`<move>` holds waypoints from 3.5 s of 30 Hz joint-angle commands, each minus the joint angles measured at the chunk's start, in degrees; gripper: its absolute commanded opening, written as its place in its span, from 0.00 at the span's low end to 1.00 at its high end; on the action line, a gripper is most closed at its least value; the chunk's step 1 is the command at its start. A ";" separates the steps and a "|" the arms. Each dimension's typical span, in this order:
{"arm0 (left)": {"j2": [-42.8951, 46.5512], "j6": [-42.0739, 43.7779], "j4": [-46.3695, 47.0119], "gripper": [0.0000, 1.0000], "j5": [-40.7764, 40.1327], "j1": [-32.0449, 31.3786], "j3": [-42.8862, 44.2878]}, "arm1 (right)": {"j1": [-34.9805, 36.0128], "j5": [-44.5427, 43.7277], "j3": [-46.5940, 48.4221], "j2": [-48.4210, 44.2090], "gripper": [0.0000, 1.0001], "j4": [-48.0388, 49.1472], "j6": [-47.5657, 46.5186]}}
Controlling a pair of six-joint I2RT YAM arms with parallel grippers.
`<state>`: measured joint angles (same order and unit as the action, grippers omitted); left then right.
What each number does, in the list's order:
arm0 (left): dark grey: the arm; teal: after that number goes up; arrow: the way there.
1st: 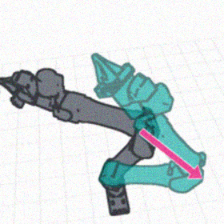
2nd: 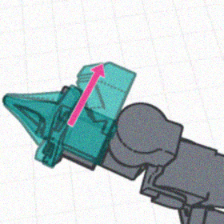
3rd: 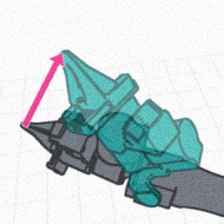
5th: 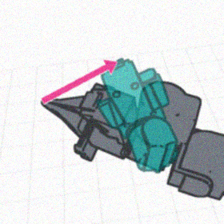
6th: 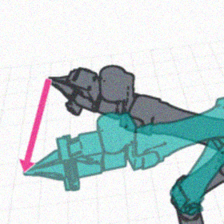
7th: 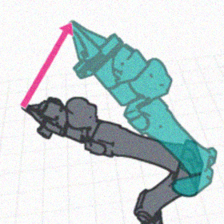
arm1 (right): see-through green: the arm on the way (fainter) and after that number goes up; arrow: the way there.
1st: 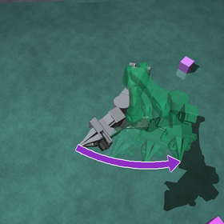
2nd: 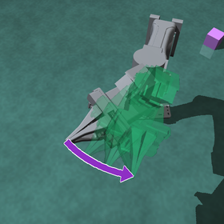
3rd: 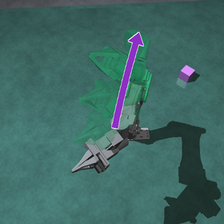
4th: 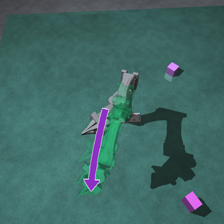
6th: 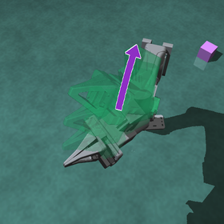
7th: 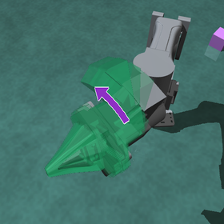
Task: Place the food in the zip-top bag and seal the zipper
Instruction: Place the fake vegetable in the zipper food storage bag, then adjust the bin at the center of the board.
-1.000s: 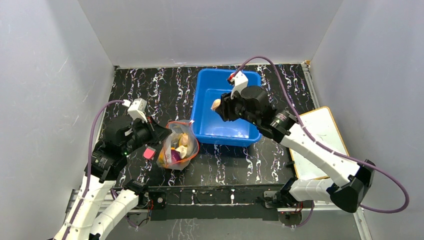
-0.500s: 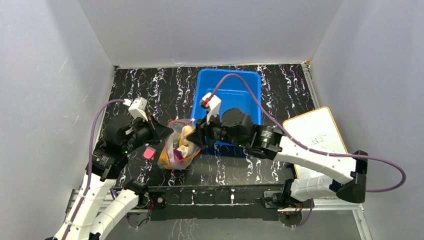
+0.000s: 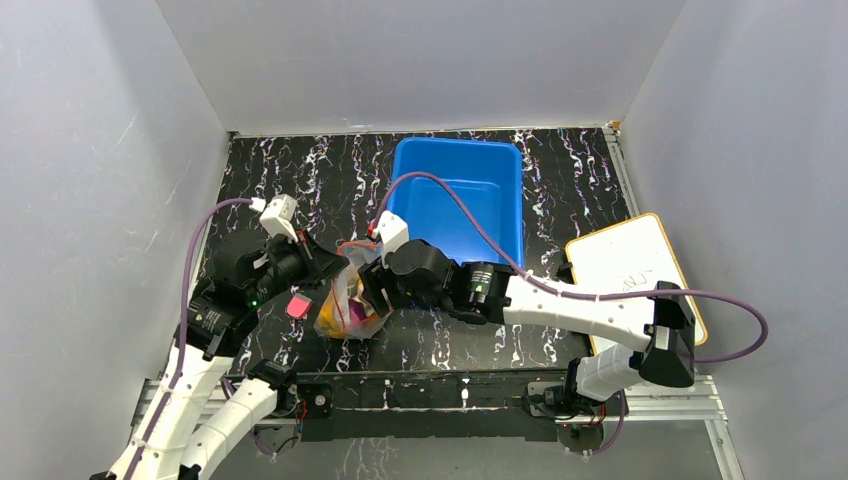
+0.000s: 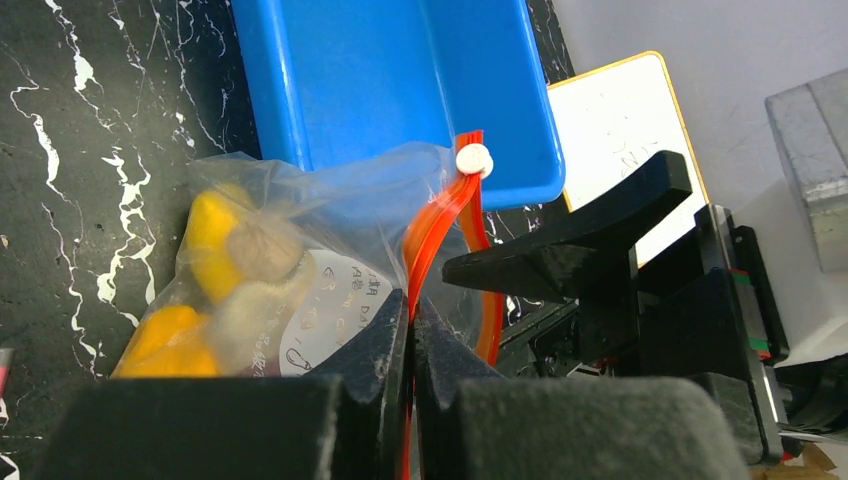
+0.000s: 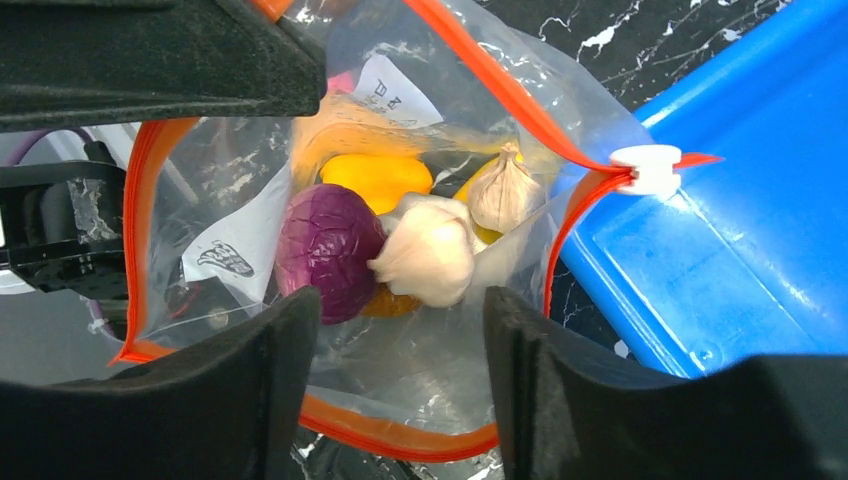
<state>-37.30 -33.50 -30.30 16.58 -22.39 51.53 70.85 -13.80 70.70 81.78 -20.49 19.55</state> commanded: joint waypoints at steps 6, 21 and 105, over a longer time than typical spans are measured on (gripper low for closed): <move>0.67 -0.01 2.03 0.00 1.27 -0.20 -0.40 | 0.07 -9.83 8.81 -0.20 0.72 -9.74 6.87; 1.17 0.90 0.89 0.00 0.34 -0.19 -0.33 | -2.52 -27.43 7.93 -5.43 0.72 -30.00 50.94; -7.93 16.49 7.56 0.00 21.66 -0.20 4.25 | -47.38 45.69 -20.92 -30.62 0.63 14.17 -28.58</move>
<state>-45.93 -19.31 -25.28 32.97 -22.41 54.76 23.51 15.68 52.25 54.19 -18.79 0.49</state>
